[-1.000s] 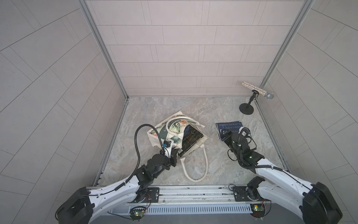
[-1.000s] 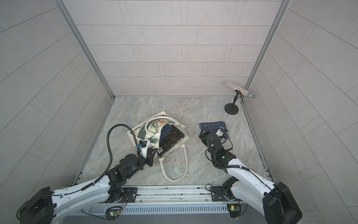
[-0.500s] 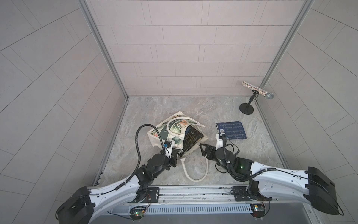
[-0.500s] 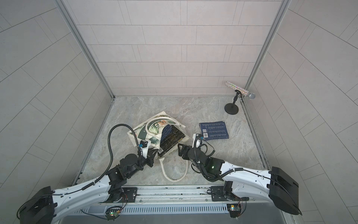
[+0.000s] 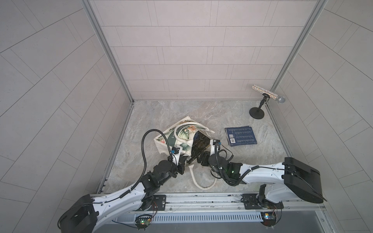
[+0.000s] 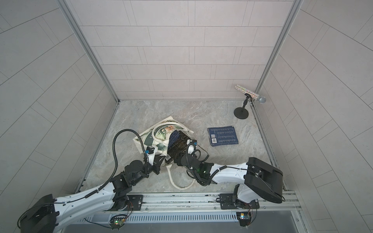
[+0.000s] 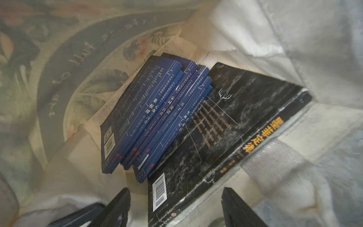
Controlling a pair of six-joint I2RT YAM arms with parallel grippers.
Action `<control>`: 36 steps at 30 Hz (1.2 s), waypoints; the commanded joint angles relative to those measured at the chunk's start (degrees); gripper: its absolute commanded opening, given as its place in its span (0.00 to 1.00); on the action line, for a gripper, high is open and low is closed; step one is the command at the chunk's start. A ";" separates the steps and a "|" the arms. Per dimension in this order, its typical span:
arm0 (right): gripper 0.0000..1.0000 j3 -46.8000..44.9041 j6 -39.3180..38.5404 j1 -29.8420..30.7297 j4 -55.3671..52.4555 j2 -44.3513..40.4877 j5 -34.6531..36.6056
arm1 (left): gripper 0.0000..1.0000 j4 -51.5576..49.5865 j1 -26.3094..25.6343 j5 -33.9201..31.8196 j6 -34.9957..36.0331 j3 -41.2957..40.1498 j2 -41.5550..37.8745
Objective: Take out the books from the canvas bag
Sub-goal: Pick up the book from the canvas bag.
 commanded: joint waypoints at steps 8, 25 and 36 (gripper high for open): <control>0.76 0.81 7.63 -0.68 -0.17 5.25 3.51 | 0.00 7.06 -0.47 4.37 1.12 0.81 -1.19; 0.63 4.83 3.14 -5.06 11.27 16.19 -3.54 | 0.00 7.17 -0.46 5.04 1.14 0.79 -1.30; 0.11 4.52 0.97 -6.46 23.74 22.73 -5.80 | 0.00 7.19 -0.41 3.34 0.50 0.87 -0.70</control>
